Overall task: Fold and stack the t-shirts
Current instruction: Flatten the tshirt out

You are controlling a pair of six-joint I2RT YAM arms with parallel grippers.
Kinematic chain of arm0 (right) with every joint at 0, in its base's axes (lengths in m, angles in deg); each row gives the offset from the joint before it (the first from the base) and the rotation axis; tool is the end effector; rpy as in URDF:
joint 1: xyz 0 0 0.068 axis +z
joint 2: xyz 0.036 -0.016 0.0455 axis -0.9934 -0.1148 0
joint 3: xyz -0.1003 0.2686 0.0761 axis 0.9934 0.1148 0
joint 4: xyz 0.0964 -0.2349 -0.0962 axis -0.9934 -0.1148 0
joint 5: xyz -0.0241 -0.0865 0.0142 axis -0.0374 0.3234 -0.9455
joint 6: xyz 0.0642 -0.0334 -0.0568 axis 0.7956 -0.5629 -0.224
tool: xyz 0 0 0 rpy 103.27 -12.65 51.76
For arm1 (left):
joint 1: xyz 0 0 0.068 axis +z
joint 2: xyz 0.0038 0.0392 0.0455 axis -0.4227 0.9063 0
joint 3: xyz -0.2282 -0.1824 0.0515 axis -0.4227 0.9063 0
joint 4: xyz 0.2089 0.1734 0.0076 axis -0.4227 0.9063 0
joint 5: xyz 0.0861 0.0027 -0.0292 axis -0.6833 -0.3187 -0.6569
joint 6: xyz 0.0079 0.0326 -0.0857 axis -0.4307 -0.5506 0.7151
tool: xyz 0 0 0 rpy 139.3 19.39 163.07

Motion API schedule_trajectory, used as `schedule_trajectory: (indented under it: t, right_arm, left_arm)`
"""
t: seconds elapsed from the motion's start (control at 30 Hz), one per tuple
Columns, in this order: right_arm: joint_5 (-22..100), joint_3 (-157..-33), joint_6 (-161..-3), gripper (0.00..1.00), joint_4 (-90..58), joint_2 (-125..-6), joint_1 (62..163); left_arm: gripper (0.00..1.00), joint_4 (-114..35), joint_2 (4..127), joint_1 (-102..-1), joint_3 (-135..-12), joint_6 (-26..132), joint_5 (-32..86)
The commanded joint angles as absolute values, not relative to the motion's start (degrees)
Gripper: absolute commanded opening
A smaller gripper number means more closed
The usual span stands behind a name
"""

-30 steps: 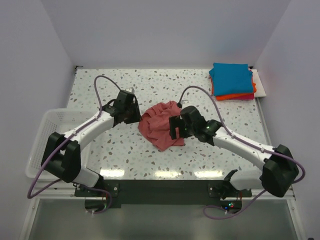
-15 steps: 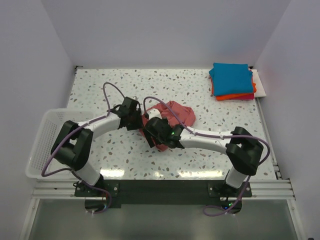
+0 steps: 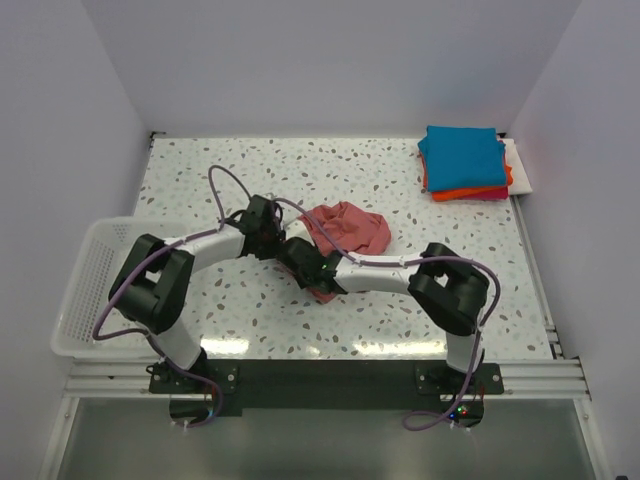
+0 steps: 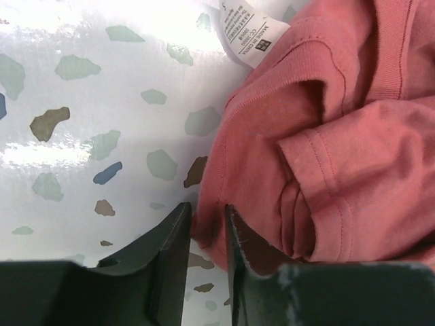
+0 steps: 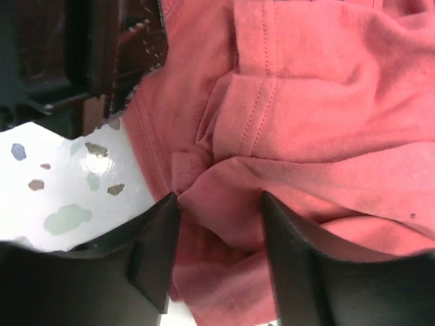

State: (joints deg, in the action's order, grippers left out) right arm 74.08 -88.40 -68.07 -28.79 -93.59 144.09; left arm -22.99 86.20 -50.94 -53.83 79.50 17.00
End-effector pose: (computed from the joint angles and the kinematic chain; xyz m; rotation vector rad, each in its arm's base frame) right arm 0.2471 0.3621 0.1511 -0.6186 2.2760 0.0778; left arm 0.3253 -0.1559 0.1327 -0.2829 2.6197 -0.3663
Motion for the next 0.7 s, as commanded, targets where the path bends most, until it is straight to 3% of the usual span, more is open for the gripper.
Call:
schedule_trajectory:
  t: [0.0, 0.07, 0.1, 0.13, 0.4, 0.67]
  right_arm:
    - [78.1, -89.3, -66.1, 0.36, -24.1, -92.8, 142.8]
    - [79.1, -88.1, -65.1, 0.19, -24.7, -89.9, 142.1]
    - [79.7, -87.6, -65.0, 0.07, -25.0, -88.3, 141.4]
    - [80.3, -86.5, -64.8, 0.02, -26.4, -86.5, 140.9]
    - [81.4, -81.0, -63.8, 0.0, -39.2, -58.1, 126.4]
    - [84.7, -86.3, -68.2, 0.0, -48.6, -47.6, 119.0]
  left_arm:
    - [0.3, -24.6, 87.3, -50.7, -53.7, 80.4, 15.7]
    - [0.16, -23.8, 86.6, -50.6, -54.0, 80.5, 14.8]
    - [0.1, -23.2, 86.0, -50.4, -54.0, 80.8, 14.2]
    - [0.0, -22.2, 85.3, -50.2, -54.0, 80.8, 13.6]
    - [0.0, -14.9, 70.8, -41.5, -53.3, 79.3, 11.6]
    - [0.0, -8.5, 61.1, -39.9, -58.4, 77.3, 11.2]
